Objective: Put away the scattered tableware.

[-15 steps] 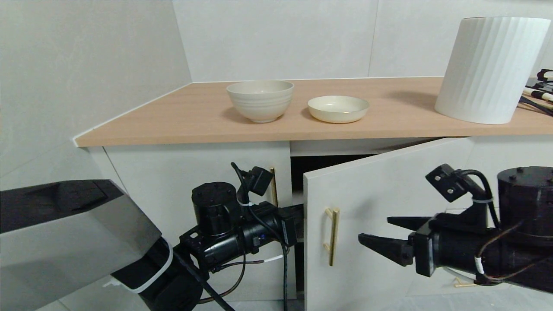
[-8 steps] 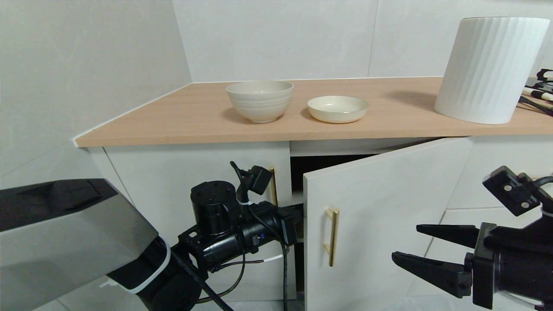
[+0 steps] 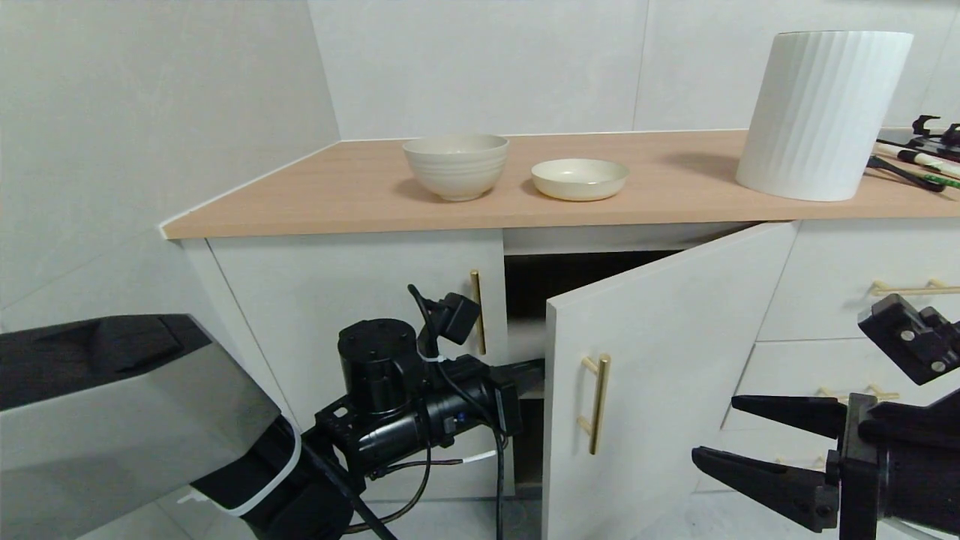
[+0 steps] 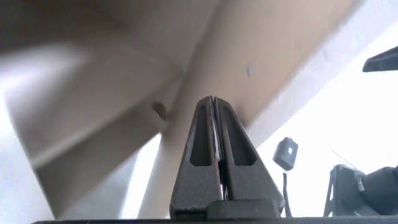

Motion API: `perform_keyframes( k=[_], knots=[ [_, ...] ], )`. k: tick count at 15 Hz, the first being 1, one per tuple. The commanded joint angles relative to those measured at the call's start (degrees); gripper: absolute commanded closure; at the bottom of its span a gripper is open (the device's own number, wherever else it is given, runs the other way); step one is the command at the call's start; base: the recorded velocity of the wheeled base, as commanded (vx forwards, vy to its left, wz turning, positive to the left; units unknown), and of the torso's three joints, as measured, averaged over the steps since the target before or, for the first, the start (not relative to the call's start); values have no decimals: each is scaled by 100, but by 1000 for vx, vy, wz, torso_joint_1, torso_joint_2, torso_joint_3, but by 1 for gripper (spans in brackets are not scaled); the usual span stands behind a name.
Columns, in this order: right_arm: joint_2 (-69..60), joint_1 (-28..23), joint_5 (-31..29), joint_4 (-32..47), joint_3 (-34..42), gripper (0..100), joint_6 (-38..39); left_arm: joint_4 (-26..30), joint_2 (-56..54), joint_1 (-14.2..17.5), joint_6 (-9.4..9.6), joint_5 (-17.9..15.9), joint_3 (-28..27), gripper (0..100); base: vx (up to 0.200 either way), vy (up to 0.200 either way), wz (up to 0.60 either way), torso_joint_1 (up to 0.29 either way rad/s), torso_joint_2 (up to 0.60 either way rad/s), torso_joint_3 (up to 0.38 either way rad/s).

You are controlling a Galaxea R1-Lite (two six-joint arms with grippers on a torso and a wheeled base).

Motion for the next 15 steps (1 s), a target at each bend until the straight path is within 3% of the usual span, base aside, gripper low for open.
perform_keyframes(
  k=[1,9,12,15],
  knots=[
    [7,2,1,-6,9,0,-1,-8,0,3,-3,12,0,100,0,0,0,0,0,0],
    [-160,2,1,-6,88,0,-9,124,263,-67,-3,20,-457,100,0,0,0,0,0,0],
    [-177,2,-17,-6,97,0,-9,1311,44,-128,-3,56,-1081,100,0,0,0,0,0,0],
    [-318,2,-8,-6,132,0,-9,1715,0,-216,-3,64,-1336,100,-133,0,0,2,0,-2]
  ],
)
